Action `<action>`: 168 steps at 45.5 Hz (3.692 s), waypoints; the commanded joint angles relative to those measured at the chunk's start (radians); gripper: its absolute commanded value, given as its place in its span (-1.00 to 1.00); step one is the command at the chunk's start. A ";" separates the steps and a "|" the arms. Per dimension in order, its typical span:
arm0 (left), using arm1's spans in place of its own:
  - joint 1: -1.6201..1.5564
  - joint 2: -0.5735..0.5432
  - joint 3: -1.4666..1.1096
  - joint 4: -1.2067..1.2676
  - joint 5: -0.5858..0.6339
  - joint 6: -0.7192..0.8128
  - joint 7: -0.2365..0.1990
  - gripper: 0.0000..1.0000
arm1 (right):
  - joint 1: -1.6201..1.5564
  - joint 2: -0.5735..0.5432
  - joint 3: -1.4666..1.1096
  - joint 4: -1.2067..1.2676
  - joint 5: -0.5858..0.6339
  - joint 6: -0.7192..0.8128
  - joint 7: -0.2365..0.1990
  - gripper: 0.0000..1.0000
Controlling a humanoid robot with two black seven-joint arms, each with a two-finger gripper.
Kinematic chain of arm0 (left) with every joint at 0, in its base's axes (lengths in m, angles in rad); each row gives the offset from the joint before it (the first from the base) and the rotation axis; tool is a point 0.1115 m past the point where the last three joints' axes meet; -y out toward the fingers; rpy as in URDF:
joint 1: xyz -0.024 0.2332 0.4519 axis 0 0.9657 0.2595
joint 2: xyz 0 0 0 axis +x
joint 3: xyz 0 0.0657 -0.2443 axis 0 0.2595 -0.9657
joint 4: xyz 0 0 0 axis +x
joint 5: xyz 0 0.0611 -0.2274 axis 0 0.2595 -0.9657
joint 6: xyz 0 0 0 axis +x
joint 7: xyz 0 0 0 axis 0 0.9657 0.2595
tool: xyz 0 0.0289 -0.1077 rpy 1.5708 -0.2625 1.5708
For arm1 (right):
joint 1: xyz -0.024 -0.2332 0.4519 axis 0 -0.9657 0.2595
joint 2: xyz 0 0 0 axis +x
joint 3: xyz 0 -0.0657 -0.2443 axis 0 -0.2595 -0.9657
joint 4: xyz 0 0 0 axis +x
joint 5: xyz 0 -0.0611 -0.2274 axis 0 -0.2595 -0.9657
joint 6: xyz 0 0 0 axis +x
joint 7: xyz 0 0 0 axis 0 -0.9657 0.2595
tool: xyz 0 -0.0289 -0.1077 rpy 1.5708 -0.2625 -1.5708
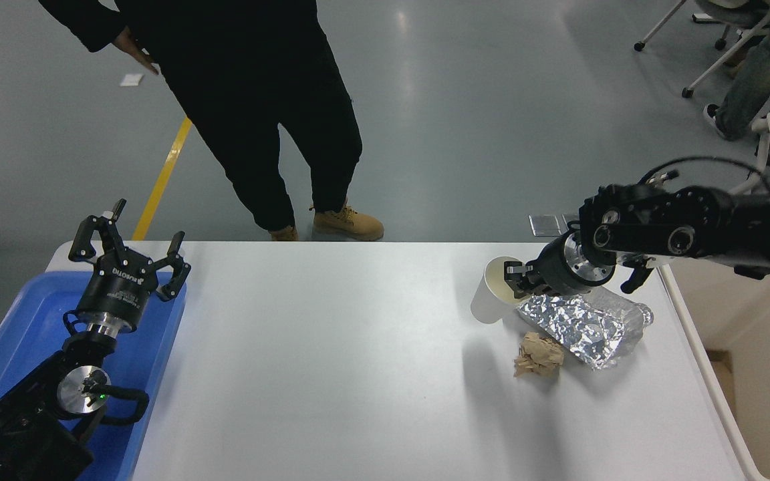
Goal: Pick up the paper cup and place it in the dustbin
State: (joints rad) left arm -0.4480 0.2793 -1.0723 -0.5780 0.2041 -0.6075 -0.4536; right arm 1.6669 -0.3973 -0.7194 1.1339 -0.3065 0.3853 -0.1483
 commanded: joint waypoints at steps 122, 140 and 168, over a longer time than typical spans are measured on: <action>0.000 0.000 0.000 0.000 0.000 0.000 0.000 0.97 | -0.986 0.023 0.350 -1.143 0.437 -0.365 -0.088 -1.00; 0.000 0.000 0.000 0.000 0.000 0.000 0.000 0.97 | -1.030 0.034 0.362 -1.142 0.443 -0.387 -0.086 -1.00; 0.000 0.000 0.000 0.000 0.000 0.000 0.000 0.97 | -1.016 0.026 0.348 -1.129 0.443 -0.470 -0.085 1.00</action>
State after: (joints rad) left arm -0.4479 0.2793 -1.0723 -0.5782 0.2040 -0.6075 -0.4540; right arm 0.6386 -0.3639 -0.3665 -0.0018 0.1356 -0.0527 -0.2341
